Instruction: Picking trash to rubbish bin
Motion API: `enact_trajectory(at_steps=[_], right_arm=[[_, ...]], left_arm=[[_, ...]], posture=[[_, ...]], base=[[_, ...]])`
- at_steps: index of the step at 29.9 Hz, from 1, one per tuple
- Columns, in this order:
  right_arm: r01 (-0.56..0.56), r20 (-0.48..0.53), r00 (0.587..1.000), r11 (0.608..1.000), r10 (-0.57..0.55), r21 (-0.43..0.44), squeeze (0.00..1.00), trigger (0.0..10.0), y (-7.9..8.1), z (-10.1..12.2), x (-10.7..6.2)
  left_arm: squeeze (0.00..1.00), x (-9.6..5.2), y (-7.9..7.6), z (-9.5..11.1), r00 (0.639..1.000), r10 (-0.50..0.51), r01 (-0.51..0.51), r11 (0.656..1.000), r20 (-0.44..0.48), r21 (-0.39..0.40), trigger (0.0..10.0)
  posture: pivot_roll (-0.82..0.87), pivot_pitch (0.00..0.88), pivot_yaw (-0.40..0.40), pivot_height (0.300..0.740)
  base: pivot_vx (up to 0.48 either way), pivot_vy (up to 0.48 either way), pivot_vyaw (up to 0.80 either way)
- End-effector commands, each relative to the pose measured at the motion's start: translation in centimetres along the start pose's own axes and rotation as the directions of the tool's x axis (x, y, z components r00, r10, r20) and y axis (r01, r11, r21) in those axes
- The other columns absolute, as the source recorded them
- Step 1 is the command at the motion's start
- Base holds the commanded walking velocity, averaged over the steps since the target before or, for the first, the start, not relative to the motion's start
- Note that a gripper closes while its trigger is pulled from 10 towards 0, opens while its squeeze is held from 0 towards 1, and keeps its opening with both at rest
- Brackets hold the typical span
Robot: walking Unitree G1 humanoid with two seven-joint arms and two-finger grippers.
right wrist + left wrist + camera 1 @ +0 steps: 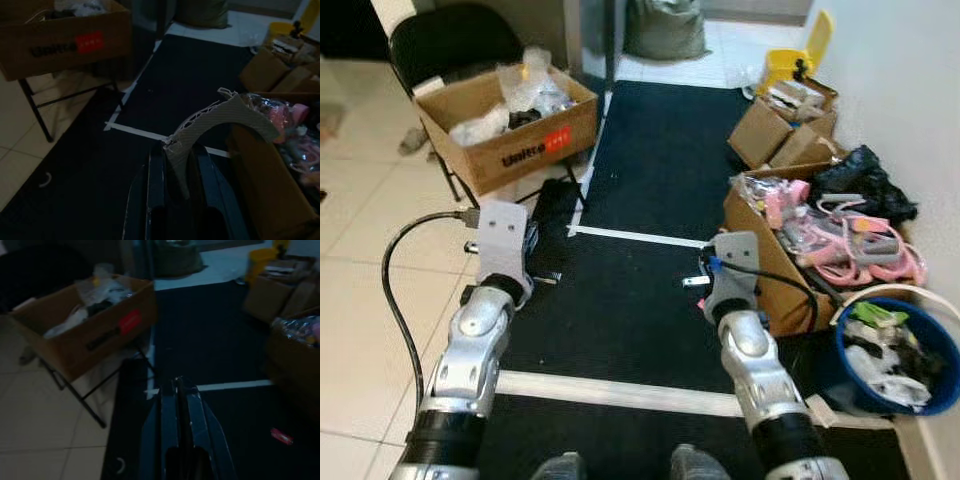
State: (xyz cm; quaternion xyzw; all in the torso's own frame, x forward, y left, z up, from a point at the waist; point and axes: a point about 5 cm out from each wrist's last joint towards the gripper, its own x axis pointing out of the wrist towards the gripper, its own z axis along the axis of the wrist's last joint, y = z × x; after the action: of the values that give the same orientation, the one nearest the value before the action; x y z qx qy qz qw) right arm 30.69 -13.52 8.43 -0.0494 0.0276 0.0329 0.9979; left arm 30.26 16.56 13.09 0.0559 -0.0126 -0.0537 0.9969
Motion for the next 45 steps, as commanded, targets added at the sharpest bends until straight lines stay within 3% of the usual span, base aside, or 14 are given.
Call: enact_trajectory(at_steps=[1,45], right_arm=[[-0.005,-0.012,1.0,1.0,0.004,-0.002,0.0,10.0,-0.02,-0.29,-0.09],[0.033,-0.052,0.998,0.999,-0.034,-0.016,0.0,10.0,-0.39,-0.77,0.36]], left_arm=[[0.0,-0.05,0.13,-0.32,1.0,0.001,-0.001,1.0,-0.018,0.012,10.0],[0.0,0.09,0.49,-0.24,1.0,0.017,-0.017,1.0,-0.025,0.012,10.0]], posture=[[0.04,0.054,0.007,0.74],[0.05,0.075,0.001,0.74]], base=[[0.311,0.0,0.0],[0.305,0.0,0.0]])
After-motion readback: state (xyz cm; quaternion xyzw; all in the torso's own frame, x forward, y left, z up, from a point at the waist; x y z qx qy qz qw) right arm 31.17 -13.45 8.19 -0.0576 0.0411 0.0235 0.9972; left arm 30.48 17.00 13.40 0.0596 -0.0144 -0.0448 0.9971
